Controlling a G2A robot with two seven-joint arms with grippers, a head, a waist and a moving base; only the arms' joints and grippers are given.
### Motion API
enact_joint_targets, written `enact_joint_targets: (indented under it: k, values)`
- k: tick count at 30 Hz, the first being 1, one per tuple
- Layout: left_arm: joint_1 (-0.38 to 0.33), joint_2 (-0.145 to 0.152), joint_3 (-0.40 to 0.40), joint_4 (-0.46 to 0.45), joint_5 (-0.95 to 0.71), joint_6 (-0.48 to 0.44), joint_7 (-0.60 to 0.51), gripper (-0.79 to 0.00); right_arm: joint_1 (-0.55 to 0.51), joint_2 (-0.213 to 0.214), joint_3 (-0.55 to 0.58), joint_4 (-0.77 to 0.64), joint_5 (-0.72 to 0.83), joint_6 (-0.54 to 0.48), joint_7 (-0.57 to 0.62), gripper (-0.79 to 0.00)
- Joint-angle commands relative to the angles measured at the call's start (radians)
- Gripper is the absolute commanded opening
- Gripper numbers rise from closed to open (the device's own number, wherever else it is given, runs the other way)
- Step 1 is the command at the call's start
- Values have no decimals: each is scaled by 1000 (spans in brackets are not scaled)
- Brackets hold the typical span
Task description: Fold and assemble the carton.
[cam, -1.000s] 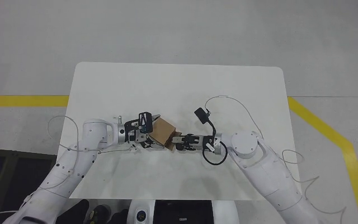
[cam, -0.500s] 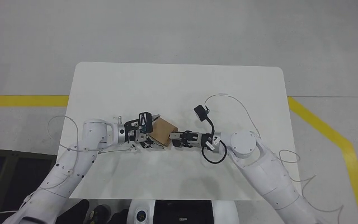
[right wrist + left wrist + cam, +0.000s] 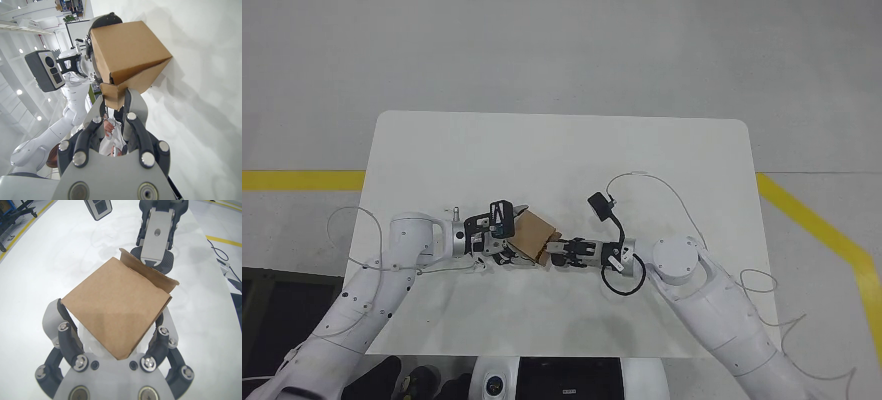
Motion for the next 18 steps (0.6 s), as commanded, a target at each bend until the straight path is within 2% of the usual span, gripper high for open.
enact_joint_targets:
  k: [1, 18]
  values:
    - [0, 0, 0, 0, 0, 0, 0, 0, -2, 0, 0, 0, -4, 2, 0, -631]
    - [2, 2, 0, -1, 6, -2, 4, 0, -6, 2, 3, -2, -15, 14, 3, -646]
